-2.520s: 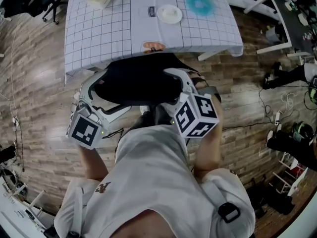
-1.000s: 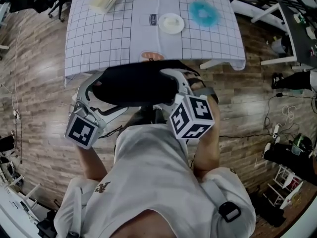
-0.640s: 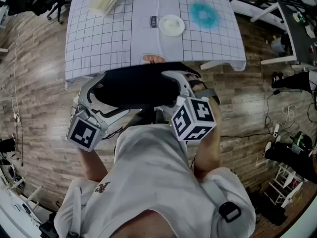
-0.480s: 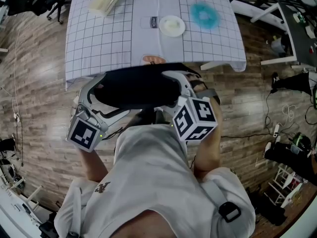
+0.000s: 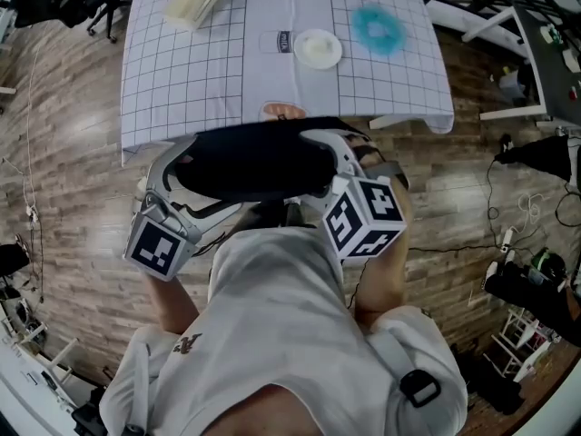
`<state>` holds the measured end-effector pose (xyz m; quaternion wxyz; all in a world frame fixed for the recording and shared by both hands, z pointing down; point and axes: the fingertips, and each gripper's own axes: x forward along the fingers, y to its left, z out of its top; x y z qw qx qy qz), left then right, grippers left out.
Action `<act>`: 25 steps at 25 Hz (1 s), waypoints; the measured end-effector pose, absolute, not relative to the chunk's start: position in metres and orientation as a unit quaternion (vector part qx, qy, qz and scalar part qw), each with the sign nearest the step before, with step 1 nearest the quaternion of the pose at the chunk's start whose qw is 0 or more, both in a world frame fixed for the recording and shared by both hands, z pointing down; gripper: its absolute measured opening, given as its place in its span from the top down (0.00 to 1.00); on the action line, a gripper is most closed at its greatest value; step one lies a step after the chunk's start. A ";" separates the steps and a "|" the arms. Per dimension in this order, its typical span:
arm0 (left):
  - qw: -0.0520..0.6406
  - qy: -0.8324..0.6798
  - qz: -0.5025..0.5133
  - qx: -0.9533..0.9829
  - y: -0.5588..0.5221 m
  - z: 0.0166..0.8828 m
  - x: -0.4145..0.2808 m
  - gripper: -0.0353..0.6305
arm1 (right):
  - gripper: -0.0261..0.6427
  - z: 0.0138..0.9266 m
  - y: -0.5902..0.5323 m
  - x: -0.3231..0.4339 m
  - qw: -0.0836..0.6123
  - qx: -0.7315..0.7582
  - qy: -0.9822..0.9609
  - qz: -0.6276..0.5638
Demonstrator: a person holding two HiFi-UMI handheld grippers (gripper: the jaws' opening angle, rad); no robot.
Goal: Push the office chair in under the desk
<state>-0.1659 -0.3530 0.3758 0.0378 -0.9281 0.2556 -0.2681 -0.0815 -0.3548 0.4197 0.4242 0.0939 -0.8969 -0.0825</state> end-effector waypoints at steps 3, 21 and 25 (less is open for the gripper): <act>0.038 0.256 -0.269 -0.928 -0.352 0.376 -0.163 0.23 | 0.43 0.420 -0.354 -0.079 0.425 0.092 -0.897 -0.082; 0.036 0.259 -0.264 -0.929 -0.353 0.379 -0.169 0.23 | 0.43 0.425 -0.353 -0.085 0.431 0.063 -0.897 -0.080; 0.034 0.258 -0.262 -0.929 -0.356 0.378 -0.169 0.23 | 0.43 0.423 -0.356 -0.085 0.428 0.062 -0.898 -0.079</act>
